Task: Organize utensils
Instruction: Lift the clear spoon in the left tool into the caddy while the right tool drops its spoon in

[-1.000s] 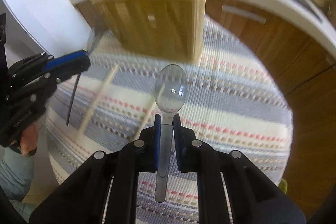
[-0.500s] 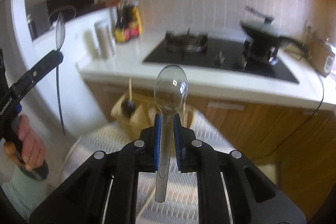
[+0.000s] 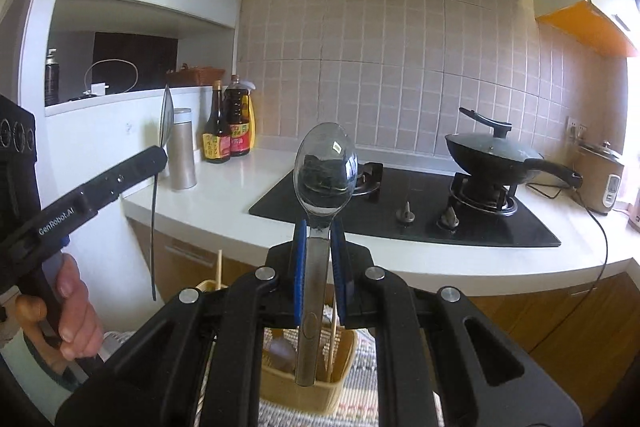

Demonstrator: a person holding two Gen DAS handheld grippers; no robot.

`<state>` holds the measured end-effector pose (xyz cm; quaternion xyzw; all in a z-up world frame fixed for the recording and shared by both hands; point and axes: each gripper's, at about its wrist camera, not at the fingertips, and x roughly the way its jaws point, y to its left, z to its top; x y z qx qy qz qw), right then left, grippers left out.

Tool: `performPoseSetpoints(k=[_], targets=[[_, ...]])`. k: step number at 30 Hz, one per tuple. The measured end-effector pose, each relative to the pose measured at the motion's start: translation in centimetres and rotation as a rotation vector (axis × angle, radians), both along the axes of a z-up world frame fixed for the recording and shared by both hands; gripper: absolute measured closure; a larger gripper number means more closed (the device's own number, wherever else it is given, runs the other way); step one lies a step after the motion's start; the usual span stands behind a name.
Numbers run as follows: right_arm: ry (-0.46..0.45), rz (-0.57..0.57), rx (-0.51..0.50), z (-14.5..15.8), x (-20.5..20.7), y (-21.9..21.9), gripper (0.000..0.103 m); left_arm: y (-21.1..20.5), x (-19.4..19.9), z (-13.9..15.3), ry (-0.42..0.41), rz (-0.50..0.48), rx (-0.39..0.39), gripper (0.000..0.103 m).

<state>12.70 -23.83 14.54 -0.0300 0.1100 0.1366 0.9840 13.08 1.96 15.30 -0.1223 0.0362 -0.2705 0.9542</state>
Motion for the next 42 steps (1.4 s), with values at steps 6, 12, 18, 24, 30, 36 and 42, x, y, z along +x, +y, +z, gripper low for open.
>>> performPoseSetpoints(k=[6, 12, 18, 24, 30, 36, 42], targets=[[-0.007, -0.021, 0.013, -2.2, 2.0, 0.2, 0.093, 0.2, 2.5, -3.0, 0.039, 0.040, 0.012, 0.093], [0.018, -0.027, 0.004, -4.2, 3.7, 0.7, 0.093, 0.7, 4.0, -5.6, 0.070, 0.091, -0.001, 0.093], [0.039, -0.043, -0.039, -6.4, 4.9, 1.2, 0.093, 0.7, 4.8, -7.2, 0.105, 0.085, 0.019, 0.093], [0.060, -0.032, -0.031, -7.1, 5.2, 1.2, 0.093, 0.7, 4.7, -7.7, 0.118, 0.083, 0.039, 0.092], [0.113, -0.020, -0.005, -7.3, 4.4, 0.8, 0.090, 1.1, 4.4, -7.9, 0.164, 0.057, 0.034, 0.079], [0.198, 0.015, 0.106, -7.7, 3.1, -1.5, 0.081, 2.5, 2.9, -7.4, 0.201, 0.022, 0.017, 0.069], [0.228, 0.016, 0.134, -7.2, 0.3, -2.7, 0.081, 3.2, 0.0, -5.7, 0.181, 0.011, 0.036, 0.064]])
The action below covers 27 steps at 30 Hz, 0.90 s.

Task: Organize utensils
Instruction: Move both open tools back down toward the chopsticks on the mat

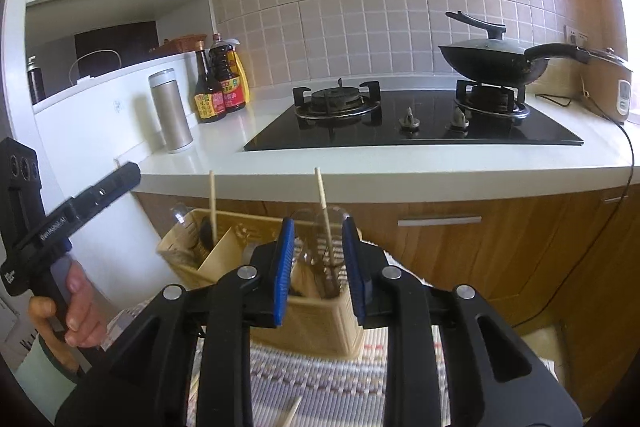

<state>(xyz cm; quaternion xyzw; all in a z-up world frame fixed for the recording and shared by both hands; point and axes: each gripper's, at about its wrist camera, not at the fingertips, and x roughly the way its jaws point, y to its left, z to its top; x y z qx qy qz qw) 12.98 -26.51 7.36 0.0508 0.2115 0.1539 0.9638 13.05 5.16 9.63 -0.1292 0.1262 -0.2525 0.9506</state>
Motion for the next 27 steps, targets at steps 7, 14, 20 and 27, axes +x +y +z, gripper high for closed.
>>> performPoseSetpoints(k=[7, 14, 20, 27], targets=[[0.104, 0.049, -0.031, 0.0, -2.5, 0.7, 0.080, -0.4, -4.3, 2.6, -0.042, -0.053, 0.067, 0.060], [0.277, 0.115, -0.068, -1.5, -4.4, 2.0, 0.080, -1.7, -8.2, 3.0, -0.055, -0.069, 0.190, 0.055], [0.486, 0.165, -0.076, -4.5, -4.9, 3.4, 0.080, -2.3, -9.1, 1.1, 0.035, -0.085, 0.282, 0.055], [0.703, 0.206, -0.039, -8.8, -4.2, 5.0, 0.058, -2.2, -5.2, -3.0, 0.368, -0.149, 0.380, 0.054]])
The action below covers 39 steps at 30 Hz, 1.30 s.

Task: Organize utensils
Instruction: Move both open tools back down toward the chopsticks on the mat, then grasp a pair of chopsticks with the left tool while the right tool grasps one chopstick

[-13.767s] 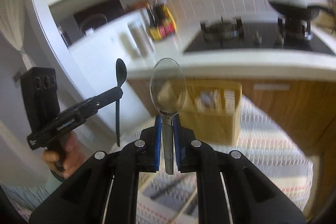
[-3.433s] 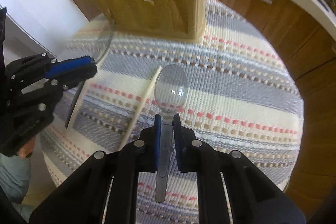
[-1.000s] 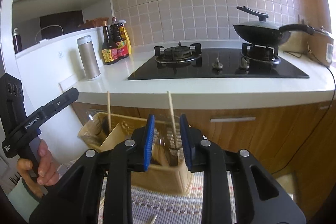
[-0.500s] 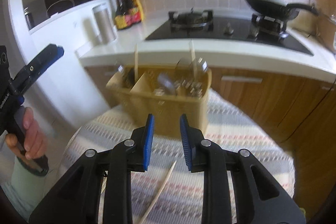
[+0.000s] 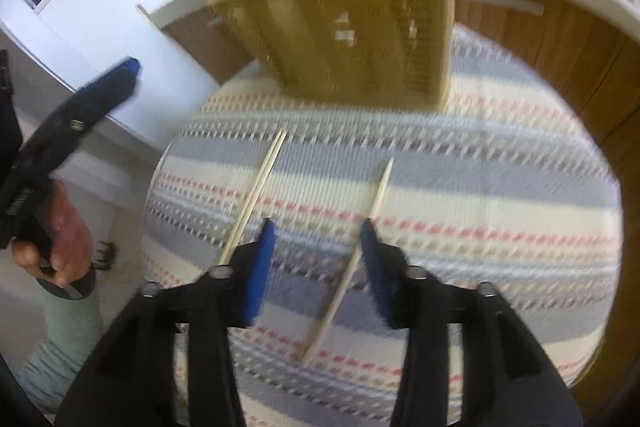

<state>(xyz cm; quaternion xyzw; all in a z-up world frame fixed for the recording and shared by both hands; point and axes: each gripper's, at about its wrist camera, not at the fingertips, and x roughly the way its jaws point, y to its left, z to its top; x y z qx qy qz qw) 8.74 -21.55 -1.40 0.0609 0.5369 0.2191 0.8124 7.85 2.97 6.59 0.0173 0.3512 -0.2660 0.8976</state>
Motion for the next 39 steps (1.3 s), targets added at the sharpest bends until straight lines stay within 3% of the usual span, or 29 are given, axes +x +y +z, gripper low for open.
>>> performPoseSetpoints(k=[6, 8, 13, 18, 22, 26, 29, 32, 34, 39], targets=[[0.100, -0.039, -0.083, -2.9, 1.0, 0.9, 0.059, -1.1, 3.5, -7.0, 0.355, -0.041, 0.130, 0.052], [0.154, -0.057, -0.085, -3.9, 1.6, 1.0, 0.066, -1.3, 4.4, -8.9, 0.420, -0.043, 0.148, 0.052], [0.223, -0.083, -0.091, -5.6, 3.0, 1.4, 0.069, -1.9, 6.0, -11.7, 0.525, -0.053, 0.156, 0.062], [0.242, -0.078, -0.130, -6.9, 4.3, 2.2, 0.076, -3.2, 6.4, -11.9, 0.517, -0.053, 0.201, 0.069], [0.233, -0.066, -0.179, -7.5, 4.5, 3.9, 0.078, -4.9, 6.2, -12.1, 0.499, -0.060, 0.271, 0.069], [0.189, -0.051, -0.274, -7.9, 4.1, 6.0, 0.092, -6.6, 5.7, -12.4, 0.472, -0.055, 0.345, 0.069], [0.156, -0.030, -0.318, -8.2, 3.3, 7.4, 0.096, -7.6, 5.2, -12.6, 0.445, -0.040, 0.405, 0.076], [0.134, -0.013, -0.329, -8.5, 2.2, 7.4, 0.098, -8.5, 4.7, -12.7, 0.421, -0.044, 0.457, 0.077], [0.135, -0.006, -0.321, -8.6, 1.8, 7.4, 0.099, -9.2, 4.4, -12.7, 0.424, -0.056, 0.468, 0.089], [0.130, 0.017, -0.304, -7.7, 0.2, 6.3, 0.099, -11.7, 3.2, -13.0, 0.400, -0.052, 0.503, 0.093]])
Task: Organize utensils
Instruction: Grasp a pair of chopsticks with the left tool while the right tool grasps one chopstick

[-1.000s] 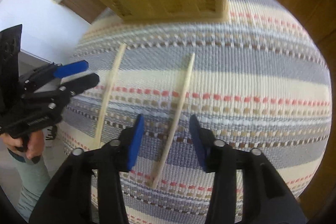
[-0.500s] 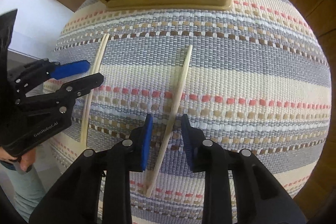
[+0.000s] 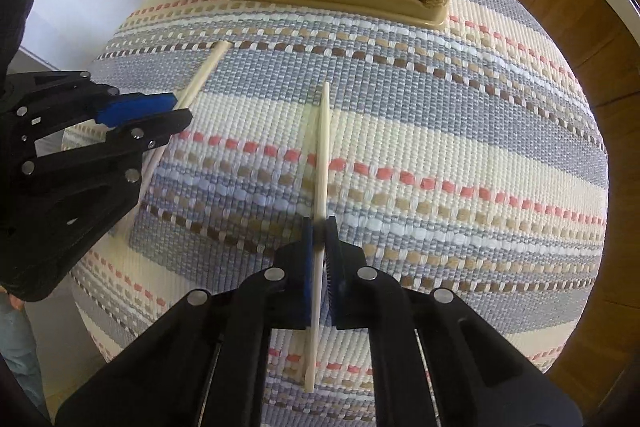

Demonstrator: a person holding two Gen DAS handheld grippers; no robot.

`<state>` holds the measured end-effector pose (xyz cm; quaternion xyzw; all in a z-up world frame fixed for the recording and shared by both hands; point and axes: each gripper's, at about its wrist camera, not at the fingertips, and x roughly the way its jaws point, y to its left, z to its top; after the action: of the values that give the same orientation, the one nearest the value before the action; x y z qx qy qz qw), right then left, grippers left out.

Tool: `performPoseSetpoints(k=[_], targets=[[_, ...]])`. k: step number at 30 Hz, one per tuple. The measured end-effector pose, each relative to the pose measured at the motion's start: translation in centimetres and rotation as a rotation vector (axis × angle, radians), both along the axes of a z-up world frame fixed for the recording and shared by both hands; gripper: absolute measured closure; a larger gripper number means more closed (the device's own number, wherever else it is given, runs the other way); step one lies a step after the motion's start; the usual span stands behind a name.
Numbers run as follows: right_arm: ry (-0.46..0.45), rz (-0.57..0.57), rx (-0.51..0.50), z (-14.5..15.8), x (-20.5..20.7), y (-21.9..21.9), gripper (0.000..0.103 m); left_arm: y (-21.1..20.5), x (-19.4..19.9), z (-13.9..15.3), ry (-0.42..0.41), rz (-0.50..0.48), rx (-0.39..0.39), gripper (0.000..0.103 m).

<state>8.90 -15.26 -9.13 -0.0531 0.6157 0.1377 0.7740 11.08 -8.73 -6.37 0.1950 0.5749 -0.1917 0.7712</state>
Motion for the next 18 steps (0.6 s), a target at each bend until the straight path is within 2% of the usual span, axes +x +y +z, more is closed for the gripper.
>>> performPoseSetpoints(k=[3, 6, 11, 18], targets=[[-0.010, 0.009, 0.024, 0.7, -1.1, -0.8, 0.099, -0.1, -0.8, 0.2, -0.007, 0.020, -0.034, 0.094], [-0.027, 0.017, 0.049, 1.9, -2.1, -2.3, 0.099, 1.8, -2.2, 0.4, -0.031, 0.032, -0.088, 0.094], [-0.071, 0.026, 0.107, 3.7, -3.5, -4.1, 0.099, 3.7, -5.0, 2.8, -0.113, 0.067, -0.243, 0.094], [-0.146, 0.042, 0.185, 7.7, -4.9, -6.4, 0.099, 7.1, -7.1, 8.9, -0.290, 0.094, -0.409, 0.094]])
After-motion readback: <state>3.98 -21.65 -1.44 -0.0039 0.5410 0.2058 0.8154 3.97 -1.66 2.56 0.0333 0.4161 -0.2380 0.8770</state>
